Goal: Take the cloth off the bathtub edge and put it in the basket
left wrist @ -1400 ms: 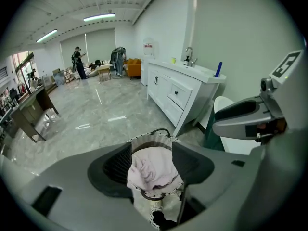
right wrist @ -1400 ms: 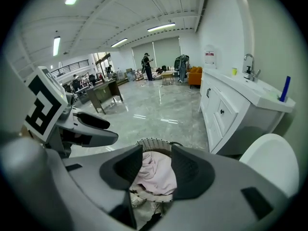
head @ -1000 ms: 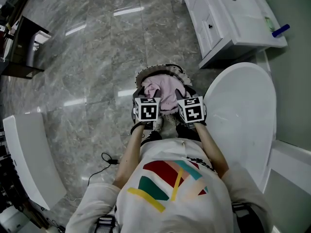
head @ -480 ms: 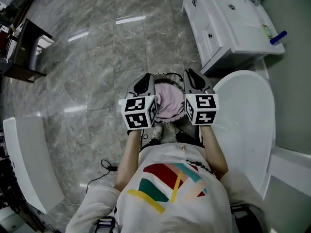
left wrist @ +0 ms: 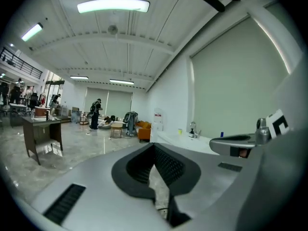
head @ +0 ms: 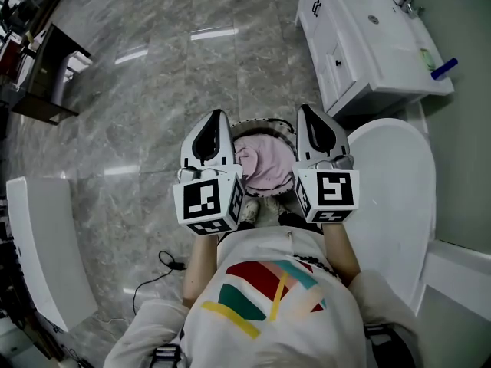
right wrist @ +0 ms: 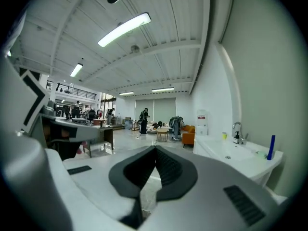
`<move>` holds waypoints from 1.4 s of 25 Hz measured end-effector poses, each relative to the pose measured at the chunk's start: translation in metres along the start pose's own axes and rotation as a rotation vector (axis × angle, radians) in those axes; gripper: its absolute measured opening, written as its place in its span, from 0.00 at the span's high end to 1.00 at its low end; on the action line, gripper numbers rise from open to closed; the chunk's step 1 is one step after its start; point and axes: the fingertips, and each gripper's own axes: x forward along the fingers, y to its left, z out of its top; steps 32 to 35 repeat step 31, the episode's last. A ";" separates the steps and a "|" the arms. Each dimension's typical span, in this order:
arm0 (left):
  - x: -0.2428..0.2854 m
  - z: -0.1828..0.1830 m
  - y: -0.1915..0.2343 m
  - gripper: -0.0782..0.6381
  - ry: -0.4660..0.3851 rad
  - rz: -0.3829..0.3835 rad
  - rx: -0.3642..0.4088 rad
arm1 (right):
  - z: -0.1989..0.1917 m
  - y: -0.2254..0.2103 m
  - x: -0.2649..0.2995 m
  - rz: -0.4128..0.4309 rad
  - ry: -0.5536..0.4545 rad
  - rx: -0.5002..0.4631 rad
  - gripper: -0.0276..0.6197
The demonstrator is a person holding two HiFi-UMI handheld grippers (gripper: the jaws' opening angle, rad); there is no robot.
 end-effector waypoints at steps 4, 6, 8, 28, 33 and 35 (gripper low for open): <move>-0.006 0.002 -0.002 0.87 -0.013 0.010 0.011 | -0.005 0.006 -0.005 0.014 0.010 0.012 0.94; -0.008 0.003 -0.003 0.87 -0.018 0.011 0.023 | -0.005 0.007 -0.009 0.013 0.009 0.002 0.94; -0.009 0.005 -0.003 0.87 -0.025 0.006 0.025 | -0.004 0.007 -0.010 0.005 0.012 -0.022 0.94; 0.003 -0.003 0.001 0.87 0.006 -0.005 0.058 | -0.006 0.019 -0.003 0.042 0.027 -0.051 0.94; 0.005 -0.005 0.001 0.87 0.016 -0.006 0.061 | -0.008 0.021 0.000 0.071 0.036 -0.011 0.94; 0.005 -0.005 0.001 0.87 0.016 -0.006 0.061 | -0.008 0.021 0.000 0.071 0.036 -0.011 0.94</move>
